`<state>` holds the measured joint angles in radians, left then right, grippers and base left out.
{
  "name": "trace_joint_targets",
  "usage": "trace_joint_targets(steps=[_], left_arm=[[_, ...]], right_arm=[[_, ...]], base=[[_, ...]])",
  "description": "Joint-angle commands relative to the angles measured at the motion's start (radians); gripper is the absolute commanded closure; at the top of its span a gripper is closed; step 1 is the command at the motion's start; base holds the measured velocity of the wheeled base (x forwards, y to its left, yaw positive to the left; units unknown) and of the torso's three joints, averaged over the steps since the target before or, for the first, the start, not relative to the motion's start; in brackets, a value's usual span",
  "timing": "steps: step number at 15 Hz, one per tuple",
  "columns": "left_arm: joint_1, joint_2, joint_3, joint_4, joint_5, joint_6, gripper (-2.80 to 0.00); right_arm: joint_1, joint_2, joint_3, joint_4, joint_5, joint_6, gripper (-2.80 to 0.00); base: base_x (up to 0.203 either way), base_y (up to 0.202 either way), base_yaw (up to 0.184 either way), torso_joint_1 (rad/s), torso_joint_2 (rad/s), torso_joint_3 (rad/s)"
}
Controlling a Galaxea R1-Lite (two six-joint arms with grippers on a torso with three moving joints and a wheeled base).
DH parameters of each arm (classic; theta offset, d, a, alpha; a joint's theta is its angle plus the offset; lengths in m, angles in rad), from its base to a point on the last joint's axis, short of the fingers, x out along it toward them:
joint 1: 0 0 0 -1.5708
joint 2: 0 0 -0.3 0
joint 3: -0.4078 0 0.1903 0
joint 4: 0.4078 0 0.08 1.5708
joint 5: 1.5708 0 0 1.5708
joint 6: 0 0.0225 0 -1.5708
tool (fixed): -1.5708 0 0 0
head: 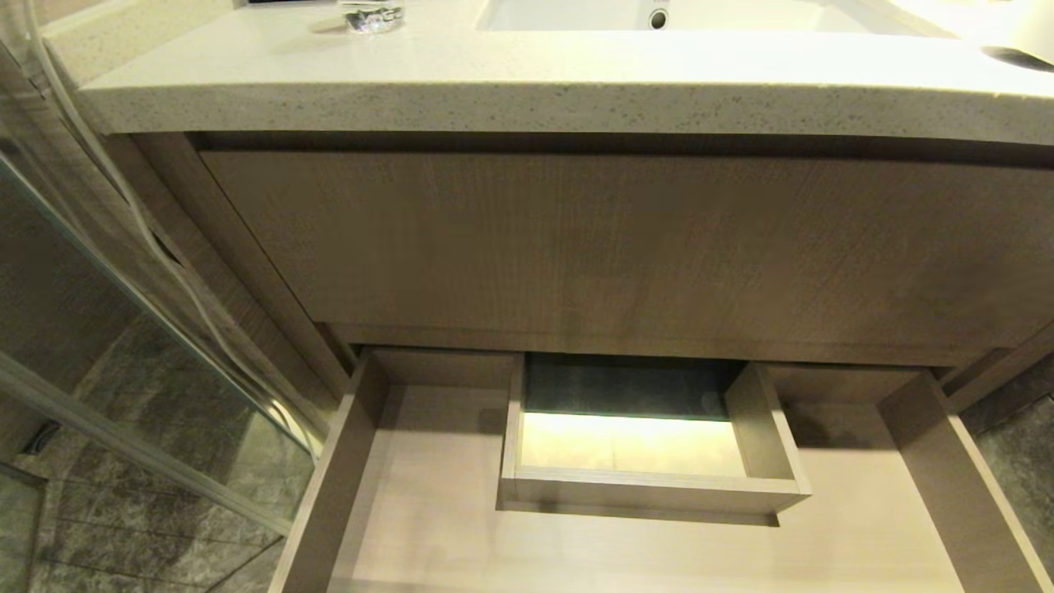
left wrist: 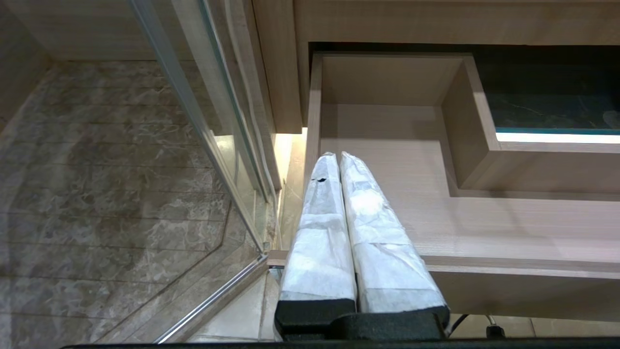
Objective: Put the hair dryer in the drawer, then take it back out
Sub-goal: Close the drawer
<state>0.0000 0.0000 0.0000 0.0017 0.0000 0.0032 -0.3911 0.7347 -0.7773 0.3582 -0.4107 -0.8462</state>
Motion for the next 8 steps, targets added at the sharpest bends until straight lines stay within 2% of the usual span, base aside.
trace_joint_targets(steps=[1, 3, 6, 8], left_arm=[[0.0, 0.0, 0.0, 0.0, 0.0, 0.0, 0.0], [0.0, 0.0, 0.0, 0.0, 0.0, 0.0, 0.0], [0.0, 0.0, 0.0, 0.0, 0.0, 0.0, 0.0], [0.0, 0.0, 0.0, 0.0, 0.0, 0.0, 0.0]], right_arm=[[0.0, -0.018, 0.094, 0.097, -0.109, 0.11, 0.0], [0.0, 0.03, 0.122, 0.153, -0.135, 0.184, 0.0], [0.0, 0.126, 0.14, 0.205, -0.142, 0.217, 0.0], [0.0, 0.213, 0.141, 0.265, -0.142, 0.284, 0.0]], base=[[0.0, 0.0, 0.0, 0.0, 0.0, 0.0], [0.0, 0.0, 0.0, 0.0, 0.0, 0.0], [0.0, 0.0, 0.0, 0.0, 0.0, 0.0], [0.0, 0.0, 0.0, 0.0, 0.0, 0.0]])
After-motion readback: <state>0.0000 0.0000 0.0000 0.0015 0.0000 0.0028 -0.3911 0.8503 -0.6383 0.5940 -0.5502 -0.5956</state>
